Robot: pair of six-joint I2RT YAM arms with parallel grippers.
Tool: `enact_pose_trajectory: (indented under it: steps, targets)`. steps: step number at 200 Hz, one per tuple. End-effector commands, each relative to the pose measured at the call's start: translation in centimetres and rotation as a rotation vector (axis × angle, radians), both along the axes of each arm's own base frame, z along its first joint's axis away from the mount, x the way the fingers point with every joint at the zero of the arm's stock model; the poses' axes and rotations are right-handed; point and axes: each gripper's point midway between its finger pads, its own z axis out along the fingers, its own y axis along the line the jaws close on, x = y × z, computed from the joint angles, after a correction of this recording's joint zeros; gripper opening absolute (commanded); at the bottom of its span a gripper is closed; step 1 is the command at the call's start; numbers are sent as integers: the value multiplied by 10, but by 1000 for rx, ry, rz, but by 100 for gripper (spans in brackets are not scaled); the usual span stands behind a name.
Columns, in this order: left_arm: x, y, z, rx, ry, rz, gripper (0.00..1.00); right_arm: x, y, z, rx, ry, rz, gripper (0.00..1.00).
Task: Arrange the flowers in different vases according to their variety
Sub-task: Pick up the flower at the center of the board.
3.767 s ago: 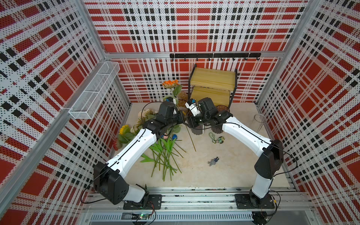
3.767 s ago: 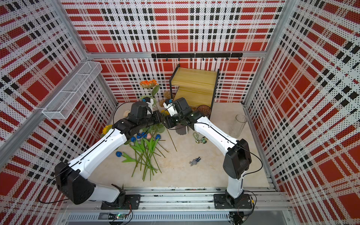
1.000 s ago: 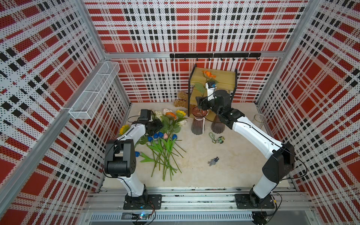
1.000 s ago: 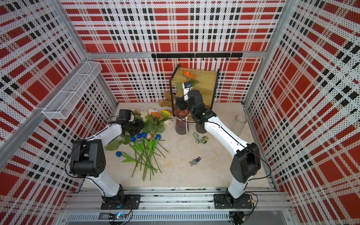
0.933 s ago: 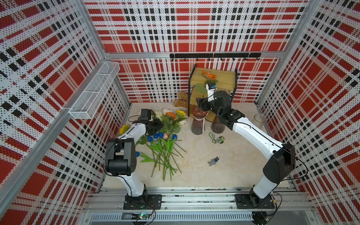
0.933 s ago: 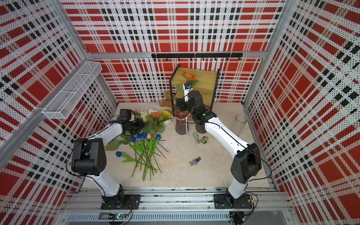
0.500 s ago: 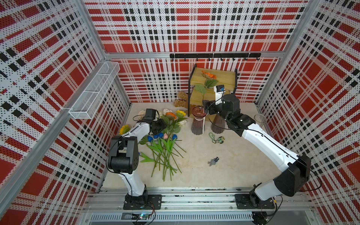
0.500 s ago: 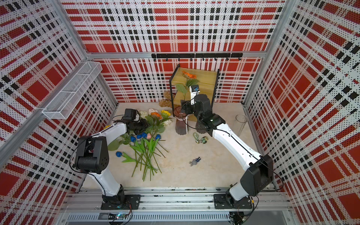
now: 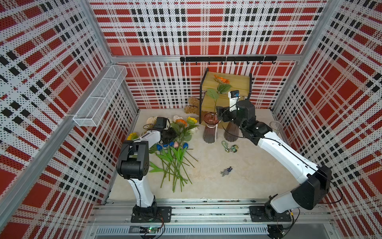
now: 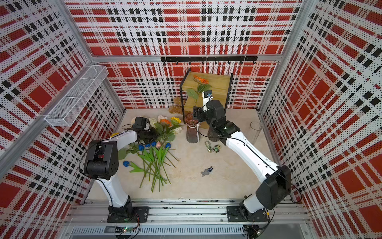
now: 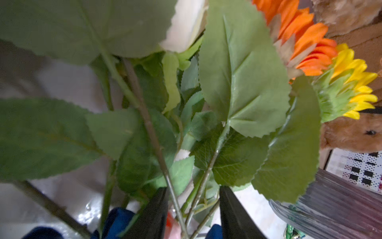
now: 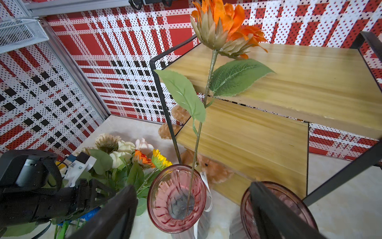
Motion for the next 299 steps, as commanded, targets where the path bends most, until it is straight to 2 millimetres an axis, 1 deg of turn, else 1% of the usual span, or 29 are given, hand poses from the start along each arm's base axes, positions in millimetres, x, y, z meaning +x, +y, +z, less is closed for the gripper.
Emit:
enact_pose_trajectory:
  steps: [1, 52, 69, 87, 104, 127, 149, 190, 200, 202, 206, 227, 237, 255, 260, 262, 266, 278, 288, 299]
  targets:
    - [2, 1, -11, 6, 5, 4, 39, -6, -8, 10, -3, -20, -15, 91]
    - [3, 1, -22, 14, 25, 0, 28, -6, -9, 10, -6, -20, -19, 90]
    - [2, 1, -27, 15, 34, -2, 20, -6, -9, 12, -7, -22, -19, 90]
    - [3, 1, -19, 21, 17, 2, 11, -6, -9, 14, -9, -24, -18, 89]
    - [7, 1, -1, 31, -29, 3, 1, -7, -10, 15, -7, -28, -20, 89]
    - [11, 2, 29, 32, -87, 11, 0, -7, -9, 15, -2, -23, -16, 88]
    - [12, 4, 63, 29, -150, 24, 0, -9, -10, 14, 5, -13, -14, 88]
    - [9, 1, 123, 24, -253, 26, 0, -13, -11, 10, 17, 0, -11, 88]
    - [8, -3, 136, 29, -278, 17, 0, -14, -11, 7, 16, 6, -11, 88]
    - [8, -3, 139, 29, -285, 15, 0, -16, -6, 4, 40, 30, 15, 88]
    - [8, -5, 144, 31, -298, 7, 0, -17, -3, 2, 47, 41, 32, 88]
    - [5, -17, 174, 47, -376, -37, 0, -19, 8, -9, 57, 85, 80, 88]
    - [4, -26, 188, 69, -418, -71, 0, -20, 9, -13, 62, 101, 85, 88]
    - [1, -45, 225, 155, -533, -119, 0, -22, 8, -14, 71, 104, 82, 88]
    - [2, -43, 237, 180, -563, -106, 0, -23, 6, -13, 71, 100, 77, 88]
    - [-1, -53, 242, 180, -577, -124, 0, -23, 6, -14, 69, 100, 75, 88]
    - [-2, -58, 251, 184, -601, -127, 0, -24, 4, -12, 68, 97, 68, 88]
    - [-5, -60, 280, 196, -681, -100, 0, -24, -3, -11, 60, 92, 40, 89]
    - [-11, -61, 308, 224, -758, -67, 0, -25, -8, -8, 54, 85, 16, 89]
    - [-19, -59, 338, 303, -836, -11, 0, -25, -14, -5, 44, 77, -7, 89]
